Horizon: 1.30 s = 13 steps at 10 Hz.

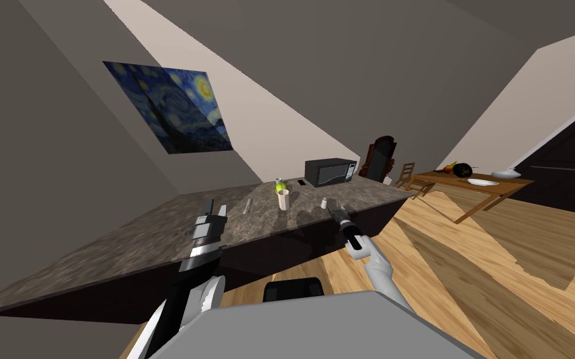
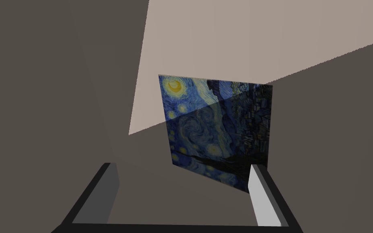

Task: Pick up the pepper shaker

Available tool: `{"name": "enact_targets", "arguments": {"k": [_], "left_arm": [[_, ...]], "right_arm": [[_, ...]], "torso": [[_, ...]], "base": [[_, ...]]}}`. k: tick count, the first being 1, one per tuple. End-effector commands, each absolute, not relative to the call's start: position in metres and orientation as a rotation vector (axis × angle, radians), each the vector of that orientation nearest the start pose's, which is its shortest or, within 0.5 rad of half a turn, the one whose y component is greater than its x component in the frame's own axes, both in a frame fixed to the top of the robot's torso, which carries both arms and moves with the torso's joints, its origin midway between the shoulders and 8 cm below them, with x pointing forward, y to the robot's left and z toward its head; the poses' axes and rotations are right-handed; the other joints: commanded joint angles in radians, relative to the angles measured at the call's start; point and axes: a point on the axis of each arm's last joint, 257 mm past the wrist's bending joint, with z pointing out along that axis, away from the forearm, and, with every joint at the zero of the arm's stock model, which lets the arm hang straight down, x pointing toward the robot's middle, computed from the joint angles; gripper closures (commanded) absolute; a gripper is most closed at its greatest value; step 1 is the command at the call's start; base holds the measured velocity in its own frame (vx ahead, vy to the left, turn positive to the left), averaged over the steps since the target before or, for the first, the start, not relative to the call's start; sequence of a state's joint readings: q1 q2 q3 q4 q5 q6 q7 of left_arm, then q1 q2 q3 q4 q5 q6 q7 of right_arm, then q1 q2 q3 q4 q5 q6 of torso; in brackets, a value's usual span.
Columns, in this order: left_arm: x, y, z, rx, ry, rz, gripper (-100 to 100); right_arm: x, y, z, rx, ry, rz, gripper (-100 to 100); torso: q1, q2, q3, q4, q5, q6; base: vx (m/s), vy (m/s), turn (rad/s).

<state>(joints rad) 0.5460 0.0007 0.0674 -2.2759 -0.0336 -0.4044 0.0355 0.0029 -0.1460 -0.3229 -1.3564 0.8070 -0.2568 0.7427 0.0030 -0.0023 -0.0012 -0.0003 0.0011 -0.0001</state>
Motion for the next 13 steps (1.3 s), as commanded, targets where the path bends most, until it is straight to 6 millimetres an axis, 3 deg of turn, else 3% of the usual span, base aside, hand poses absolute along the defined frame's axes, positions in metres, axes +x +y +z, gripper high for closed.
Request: {"name": "enact_targets", "arguments": {"k": [1, 5, 10, 11, 12, 13], "left_arm": [[0.351, 0.309, -0.010, -0.758, 0.710, -1.193, 0], [0.351, 0.309, -0.010, -0.758, 0.710, -1.193, 0], [0.351, 0.309, -0.010, -0.758, 0.711, -1.193, 0], [0.351, 0.309, -0.010, -0.758, 0.711, -1.193, 0], [0.351, 0.309, -0.010, -0.758, 0.710, -1.193, 0], [0.351, 0.309, -0.010, -0.758, 0.710, -1.193, 0]], "right_arm": [[0.522, -0.394, -0.278, 0.032, 1.618, -0.220, -100], [0.541, -0.381, -0.293, 0.045, 1.663, -0.245, -100], [0.554, -0.350, -0.305, 0.086, 1.694, -0.214, -100], [0.553, -0.354, -0.304, 0.082, 1.692, -0.219, -100], [0.553, -0.353, -0.304, 0.082, 1.693, -0.219, 0], [0.553, -0.353, -0.304, 0.082, 1.692, -0.219, -100]], "torso": [[0.000, 0.000, 0.000, 0.000, 0.000, 0.000], [-0.003, -0.001, -0.001, 0.000, -0.001, 0.000], [-0.006, -0.002, -0.001, -0.001, -0.001, 0.000], [-0.006, -0.003, -0.002, -0.001, -0.001, 0.000], [-0.005, -0.001, -0.001, 0.000, -0.001, 0.000], [-0.004, 0.001, 0.000, 0.000, -0.001, 0.000]], "base": [[0.021, 0.039, -0.015], [0.035, 0.009, -0.018], [0.056, -0.031, -0.018], [0.033, -0.014, 0.004], [0.006, -0.003, 0.000], [0.000, 0.000, 0.000]]}}
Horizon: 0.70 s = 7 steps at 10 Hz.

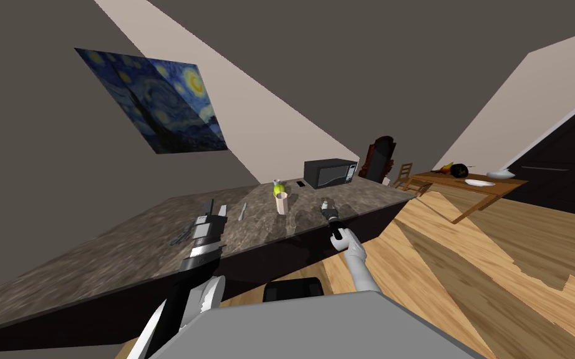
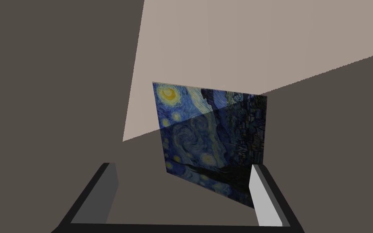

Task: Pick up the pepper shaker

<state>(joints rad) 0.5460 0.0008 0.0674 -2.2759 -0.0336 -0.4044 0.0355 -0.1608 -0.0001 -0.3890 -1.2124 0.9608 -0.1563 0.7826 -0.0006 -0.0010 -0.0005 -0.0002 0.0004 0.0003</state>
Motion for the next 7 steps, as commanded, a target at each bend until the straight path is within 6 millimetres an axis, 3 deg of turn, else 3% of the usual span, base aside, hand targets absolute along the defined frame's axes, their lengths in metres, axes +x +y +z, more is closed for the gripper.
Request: {"name": "enact_targets", "arguments": {"k": [1, 5, 6, 7], "left_arm": [[0.351, 0.309, -0.010, -0.758, 0.710, -1.193, 0], [0.351, 0.309, -0.010, -0.758, 0.710, -1.193, 0], [0.351, 0.309, -0.010, -0.758, 0.710, -1.193, 0], [0.351, 0.309, -0.010, -0.758, 0.710, -1.193, 0]], "right_arm": [[0.553, -0.353, -0.304, 0.082, 1.692, -0.219, 100], [0.553, -0.353, -0.304, 0.083, 1.692, -0.219, 100], [0.553, -0.353, -0.304, 0.083, 1.692, -0.219, 0], [0.552, -0.374, -0.298, 0.073, 1.685, -0.249, -100]], "torso": [[0.000, 0.000, 0.000, 0.000, 0.000, 0.000], [0.000, -0.001, 0.000, 0.000, 0.000, -0.001], [0.000, -0.001, -0.001, 0.000, 0.000, -0.001], [0.000, -0.001, -0.001, 0.000, 0.000, -0.001]], "base": [[0.000, 0.000, 0.000], [0.000, 0.000, 0.000], [0.000, 0.000, 0.000], [-0.050, 0.033, -0.043]]}}
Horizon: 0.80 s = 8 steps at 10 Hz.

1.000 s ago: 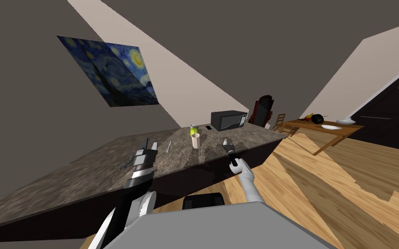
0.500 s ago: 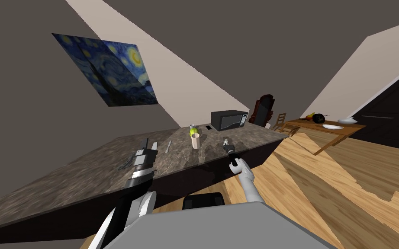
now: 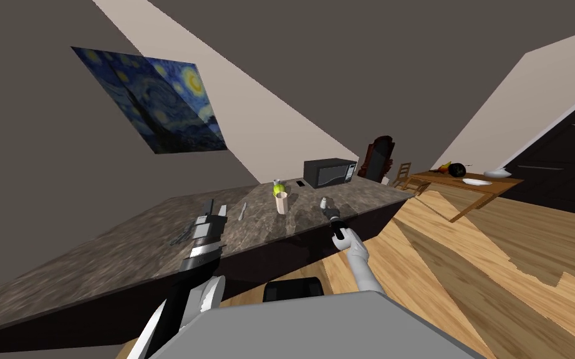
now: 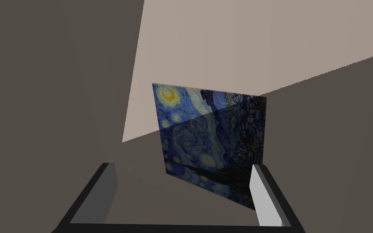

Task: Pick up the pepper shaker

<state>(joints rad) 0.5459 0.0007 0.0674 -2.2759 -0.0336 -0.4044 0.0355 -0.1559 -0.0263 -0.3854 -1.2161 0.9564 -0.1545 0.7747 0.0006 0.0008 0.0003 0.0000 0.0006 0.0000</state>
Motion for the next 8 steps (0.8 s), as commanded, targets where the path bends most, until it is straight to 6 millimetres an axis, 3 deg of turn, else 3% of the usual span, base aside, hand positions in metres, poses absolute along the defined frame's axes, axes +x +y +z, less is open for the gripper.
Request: {"name": "enact_targets", "arguments": {"k": [1, 3, 8], "left_arm": [[0.351, 0.309, -0.010, -0.758, 0.710, -1.193, 0], [0.351, 0.309, -0.010, -0.758, 0.710, -1.193, 0], [0.351, 0.309, -0.010, -0.758, 0.710, -1.193, 0]], "right_arm": [[0.552, -0.383, -0.295, 0.072, 1.682, -0.260, -100], [0.551, -0.412, -0.288, 0.097, 1.672, -0.276, -100], [0.542, -0.457, -0.290, 0.216, 1.664, -0.258, -100]], "torso": [[0.000, 0.000, 0.000, 0.000, 0.000, 0.000], [0.003, 0.004, 0.003, 0.001, 0.001, 0.000], [0.004, 0.013, 0.008, 0.003, 0.001, 0.000]], "base": [[-0.087, 0.057, -0.070], [-0.158, 0.084, -0.150], [-0.225, 0.094, -0.172]]}}
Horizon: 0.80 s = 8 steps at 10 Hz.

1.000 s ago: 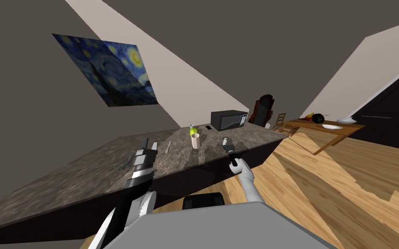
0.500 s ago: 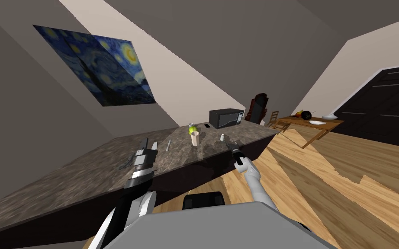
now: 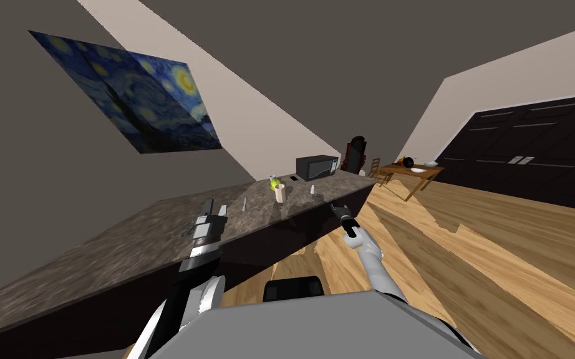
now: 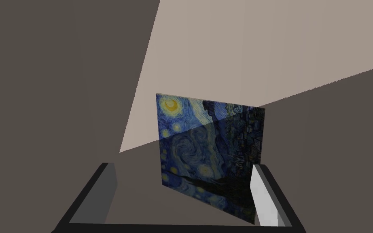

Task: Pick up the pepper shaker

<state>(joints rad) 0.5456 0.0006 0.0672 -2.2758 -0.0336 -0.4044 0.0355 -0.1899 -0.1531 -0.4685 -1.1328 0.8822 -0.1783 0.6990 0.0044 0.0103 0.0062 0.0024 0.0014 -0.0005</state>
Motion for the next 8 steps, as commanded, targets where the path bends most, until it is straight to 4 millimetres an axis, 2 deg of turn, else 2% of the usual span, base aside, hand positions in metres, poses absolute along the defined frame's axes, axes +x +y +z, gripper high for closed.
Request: {"name": "enact_targets", "arguments": {"k": [1, 4, 7, 8], "left_arm": [[0.351, 0.309, -0.010, -0.758, 0.710, -1.193, 0], [0.351, 0.309, -0.010, -0.758, 0.711, -1.193, 0], [0.351, 0.309, -0.011, -0.758, 0.711, -1.192, 0], [0.351, 0.309, -0.011, -0.758, 0.711, -1.192, 0]], "right_arm": [[0.541, -0.454, -0.291, 0.191, 1.667, -0.278, -100], [0.540, -0.446, -0.290, 0.148, 1.669, -0.311, -100], [0.541, -0.416, -0.296, 0.127, 1.674, -0.310, -100], [0.541, -0.408, -0.298, 0.132, 1.677, -0.301, -100]], "torso": [[0.000, 0.000, 0.000, 0.000, 0.000, 0.000], [-0.007, -0.023, -0.013, -0.005, -0.001, -0.001], [-0.010, -0.029, -0.017, -0.006, -0.002, -0.001], [-0.011, -0.029, -0.017, -0.006, -0.002, -0.001]], "base": [[0.009, 0.015, 0.203], [0.176, -0.066, 0.261], [0.227, -0.120, 0.273], [0.192, -0.113, 0.105]]}}
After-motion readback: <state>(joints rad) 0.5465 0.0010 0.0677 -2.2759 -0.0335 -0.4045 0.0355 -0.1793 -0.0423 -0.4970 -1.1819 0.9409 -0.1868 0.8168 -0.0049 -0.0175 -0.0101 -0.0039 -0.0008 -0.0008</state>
